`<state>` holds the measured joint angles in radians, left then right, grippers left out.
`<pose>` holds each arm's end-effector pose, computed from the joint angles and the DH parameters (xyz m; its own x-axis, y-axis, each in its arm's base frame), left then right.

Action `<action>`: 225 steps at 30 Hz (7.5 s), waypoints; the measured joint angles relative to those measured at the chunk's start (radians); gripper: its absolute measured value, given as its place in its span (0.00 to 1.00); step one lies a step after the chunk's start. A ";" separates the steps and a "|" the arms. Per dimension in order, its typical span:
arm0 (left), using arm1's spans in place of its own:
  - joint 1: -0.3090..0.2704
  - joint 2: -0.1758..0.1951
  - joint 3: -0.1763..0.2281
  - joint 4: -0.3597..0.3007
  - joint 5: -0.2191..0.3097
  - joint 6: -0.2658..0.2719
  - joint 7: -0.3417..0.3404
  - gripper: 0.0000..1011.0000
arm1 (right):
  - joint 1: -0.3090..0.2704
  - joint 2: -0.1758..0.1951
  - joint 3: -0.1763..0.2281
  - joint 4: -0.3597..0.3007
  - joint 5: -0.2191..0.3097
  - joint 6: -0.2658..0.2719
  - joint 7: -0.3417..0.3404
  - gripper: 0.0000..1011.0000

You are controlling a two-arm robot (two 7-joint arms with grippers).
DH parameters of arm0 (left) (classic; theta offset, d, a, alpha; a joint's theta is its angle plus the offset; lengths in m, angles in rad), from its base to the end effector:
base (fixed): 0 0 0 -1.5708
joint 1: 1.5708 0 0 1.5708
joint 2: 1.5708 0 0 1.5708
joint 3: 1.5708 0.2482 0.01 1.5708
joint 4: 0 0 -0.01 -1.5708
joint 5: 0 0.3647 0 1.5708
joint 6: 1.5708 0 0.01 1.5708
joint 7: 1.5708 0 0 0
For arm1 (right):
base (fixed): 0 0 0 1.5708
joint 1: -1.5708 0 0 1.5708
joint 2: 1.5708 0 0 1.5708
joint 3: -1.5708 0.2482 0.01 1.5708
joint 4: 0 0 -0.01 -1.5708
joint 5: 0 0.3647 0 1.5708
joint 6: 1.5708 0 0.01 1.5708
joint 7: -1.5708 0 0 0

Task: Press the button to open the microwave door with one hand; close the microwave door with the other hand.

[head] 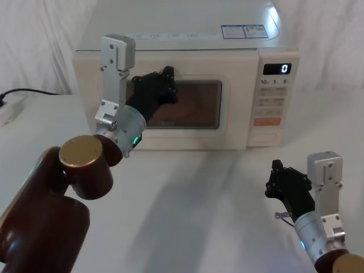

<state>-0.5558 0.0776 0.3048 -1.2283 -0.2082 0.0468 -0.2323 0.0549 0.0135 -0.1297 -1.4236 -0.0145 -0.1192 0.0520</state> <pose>0.4976 -0.0779 -0.1514 0.4703 0.8813 0.0462 -0.8736 0.4723 -0.1173 0.3927 0.0449 -0.2914 0.1810 -0.9828 0.0361 0.9830 0.1819 0.0228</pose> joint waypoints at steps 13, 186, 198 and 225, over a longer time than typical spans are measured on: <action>-0.010 -0.006 0.004 0.016 0.001 -0.003 -0.016 0.00 | 0.000 0.000 0.000 0.000 0.000 0.000 0.000 0.00; 0.627 0.075 -0.229 -0.456 -0.144 -0.063 0.105 0.99 | 0.000 0.000 0.000 0.000 0.000 0.000 0.000 0.52; 0.627 0.075 -0.229 -0.456 -0.144 -0.062 0.105 0.99 | 0.000 0.000 0.000 0.000 0.000 0.000 0.000 0.87; 0.627 0.075 -0.229 -0.456 -0.144 -0.062 0.105 0.99 | 0.000 0.000 0.000 0.000 0.000 0.000 0.000 0.99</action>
<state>0.0709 0.1527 0.0760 -1.6847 -0.3527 -0.0156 -0.1273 0.0550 0.0136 -0.1296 -1.4236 -0.0145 -0.1191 0.0520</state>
